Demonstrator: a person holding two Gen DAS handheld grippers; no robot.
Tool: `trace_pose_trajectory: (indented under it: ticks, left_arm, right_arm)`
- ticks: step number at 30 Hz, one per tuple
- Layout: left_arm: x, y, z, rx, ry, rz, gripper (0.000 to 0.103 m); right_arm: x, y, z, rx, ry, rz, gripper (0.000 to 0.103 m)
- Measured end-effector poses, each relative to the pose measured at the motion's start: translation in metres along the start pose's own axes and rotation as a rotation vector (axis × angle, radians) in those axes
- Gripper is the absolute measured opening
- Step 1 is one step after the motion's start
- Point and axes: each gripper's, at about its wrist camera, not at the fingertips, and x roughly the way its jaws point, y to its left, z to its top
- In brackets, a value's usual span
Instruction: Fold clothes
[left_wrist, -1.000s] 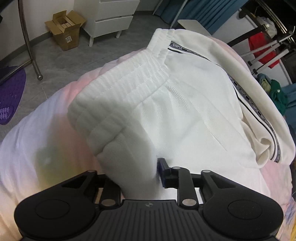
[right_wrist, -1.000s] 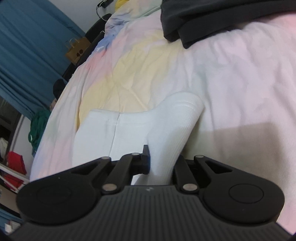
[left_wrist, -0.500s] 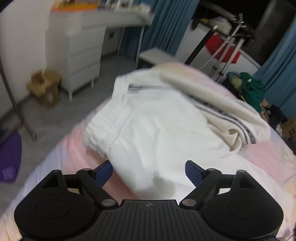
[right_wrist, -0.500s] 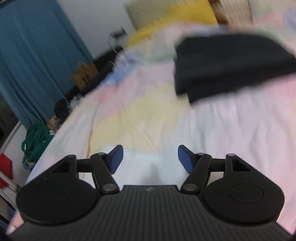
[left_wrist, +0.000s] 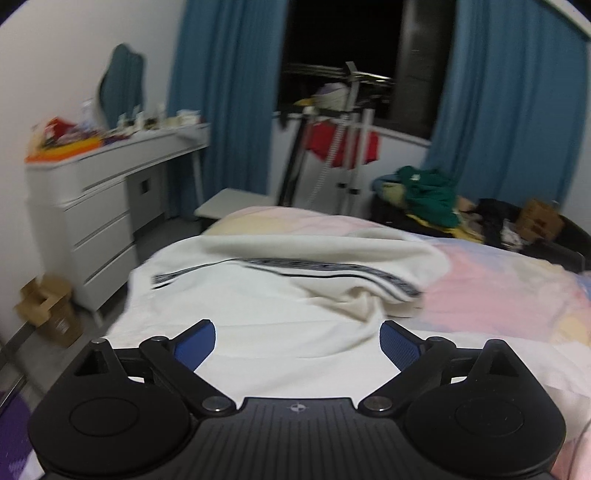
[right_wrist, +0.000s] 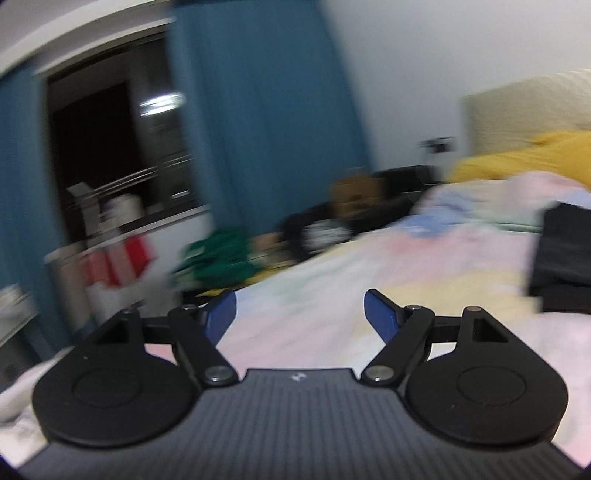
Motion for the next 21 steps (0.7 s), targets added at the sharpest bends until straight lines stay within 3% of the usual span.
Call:
trace_pose_trajectory:
  ticks: [4, 10, 14, 21]
  left_arm:
    - [0.021, -0.029, -0.008, 0.037, -0.012, -0.041, 0.097]
    - [0.055, -0.067, -0.021, 0.091, -0.029, -0.104, 0.097]
    - [0.078, -0.091, -0.029, 0.126, -0.037, -0.144, 0.097]
    - [0.102, -0.081, -0.051, 0.113, 0.015, -0.150, 0.097]
  right_arm:
    - [-0.008, 0.034, -0.010, -0.109, 0.024, 0.159, 0.078]
    - [-0.022, 0.063, -0.020, -0.134, 0.063, 0.324, 0.078]
    - [-0.023, 0.076, -0.027, -0.163, 0.071, 0.378, 0.078]
    - [-0.013, 0.092, -0.041, -0.173, 0.113, 0.441, 0.078]
